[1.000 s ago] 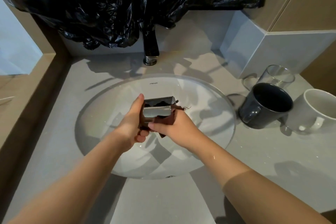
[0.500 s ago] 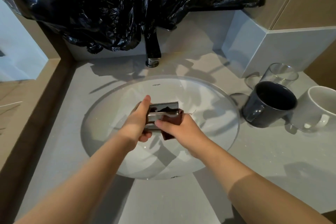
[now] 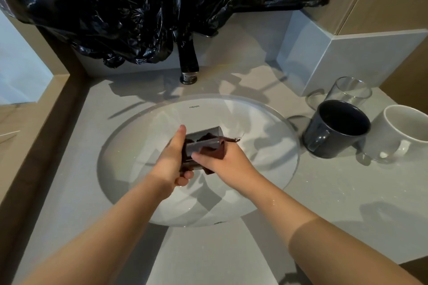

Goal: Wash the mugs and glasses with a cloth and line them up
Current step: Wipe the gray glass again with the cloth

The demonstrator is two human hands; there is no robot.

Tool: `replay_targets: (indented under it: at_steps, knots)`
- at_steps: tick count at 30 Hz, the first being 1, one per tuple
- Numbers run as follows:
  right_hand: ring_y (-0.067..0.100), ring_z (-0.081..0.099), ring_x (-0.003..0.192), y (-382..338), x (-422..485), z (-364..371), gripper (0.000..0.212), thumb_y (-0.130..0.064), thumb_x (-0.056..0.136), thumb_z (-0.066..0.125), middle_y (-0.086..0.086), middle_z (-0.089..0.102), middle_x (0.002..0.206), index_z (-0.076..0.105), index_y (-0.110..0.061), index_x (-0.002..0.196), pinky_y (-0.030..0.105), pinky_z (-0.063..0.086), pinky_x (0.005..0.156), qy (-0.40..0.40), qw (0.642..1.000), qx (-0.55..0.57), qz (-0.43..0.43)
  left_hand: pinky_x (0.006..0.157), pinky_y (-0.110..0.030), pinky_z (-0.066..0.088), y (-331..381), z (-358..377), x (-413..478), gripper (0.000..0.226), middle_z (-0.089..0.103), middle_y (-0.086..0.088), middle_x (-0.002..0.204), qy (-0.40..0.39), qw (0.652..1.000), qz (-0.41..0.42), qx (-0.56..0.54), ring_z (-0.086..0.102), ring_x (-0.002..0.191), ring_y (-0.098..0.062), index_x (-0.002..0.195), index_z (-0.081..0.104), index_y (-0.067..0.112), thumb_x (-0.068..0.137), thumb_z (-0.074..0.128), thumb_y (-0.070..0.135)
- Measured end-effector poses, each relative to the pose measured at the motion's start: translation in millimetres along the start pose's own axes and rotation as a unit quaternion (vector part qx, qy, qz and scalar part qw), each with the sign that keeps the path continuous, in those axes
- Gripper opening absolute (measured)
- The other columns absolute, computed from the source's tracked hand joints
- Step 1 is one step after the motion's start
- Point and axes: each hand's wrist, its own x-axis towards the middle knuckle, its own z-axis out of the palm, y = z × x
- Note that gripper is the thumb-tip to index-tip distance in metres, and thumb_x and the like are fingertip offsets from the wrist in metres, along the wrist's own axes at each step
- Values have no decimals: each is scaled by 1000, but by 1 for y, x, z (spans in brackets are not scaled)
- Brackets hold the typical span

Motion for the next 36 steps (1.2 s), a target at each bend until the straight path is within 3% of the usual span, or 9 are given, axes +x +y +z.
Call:
replay_targets:
  at_steps: [5,12,15,19,24,28,31,34,36]
  knots:
    - [17,67,86,-2,1,-6,15,-35,86,65,1,72,82,66,-21,90,32,53,64,38,933,291,209,72,-29,38,-15,-17,4,61,54,8,106,57,858,296,415,54,90,-19,123,38,37,71,30,67]
    - [6,64,73,2,-4,-1,8,-20,86,69,-9,68,73,65,-22,79,21,53,65,79,994,66,29,36,-19,29,0,-8,4,58,54,-8,67,-75,994,-71,-44,39,41,-16,99,58,12,90,35,65]
    - [11,65,81,-1,-1,-3,9,-30,87,66,-4,70,79,65,-21,86,27,55,64,64,980,149,115,49,-27,39,-5,-1,2,35,58,-1,75,50,988,114,96,52,58,-19,100,52,19,95,34,49]
    - [16,67,88,-4,-1,-12,18,-38,87,64,-1,72,83,66,-20,90,32,52,65,40,945,247,211,70,-30,42,-21,-23,6,58,52,7,101,24,843,366,393,54,84,-15,124,44,27,76,33,58]
    - [14,67,82,2,-1,-5,10,-27,88,65,-1,72,84,66,-18,92,27,56,66,101,981,150,74,43,-19,35,-12,-12,-1,37,59,-2,87,-25,991,131,28,52,52,-10,124,45,30,91,53,45]
    - [2,63,66,5,-4,3,5,-21,84,70,-14,67,65,66,-22,80,22,52,67,89,996,17,15,37,-20,26,0,-5,-2,57,53,-7,66,-57,996,-50,-43,40,44,-15,97,58,12,91,36,64]
    - [8,65,74,2,-3,2,8,-28,88,66,-6,70,75,66,-20,87,27,55,66,99,981,144,89,54,-28,43,-3,-1,-2,30,58,-2,89,56,981,132,132,56,68,-18,103,53,25,94,41,51]
    - [15,67,86,-4,-2,-7,21,-39,89,61,2,71,86,64,-18,95,31,52,64,83,940,271,187,70,-20,38,-13,-13,3,63,45,12,110,71,848,344,397,50,89,-10,125,47,30,72,37,63]
    - [16,67,86,-4,-1,-8,21,-38,89,61,2,71,87,65,-18,94,29,53,62,83,952,242,168,67,-16,38,-14,-18,3,64,48,13,107,25,864,345,366,52,85,-8,125,44,39,68,34,67]
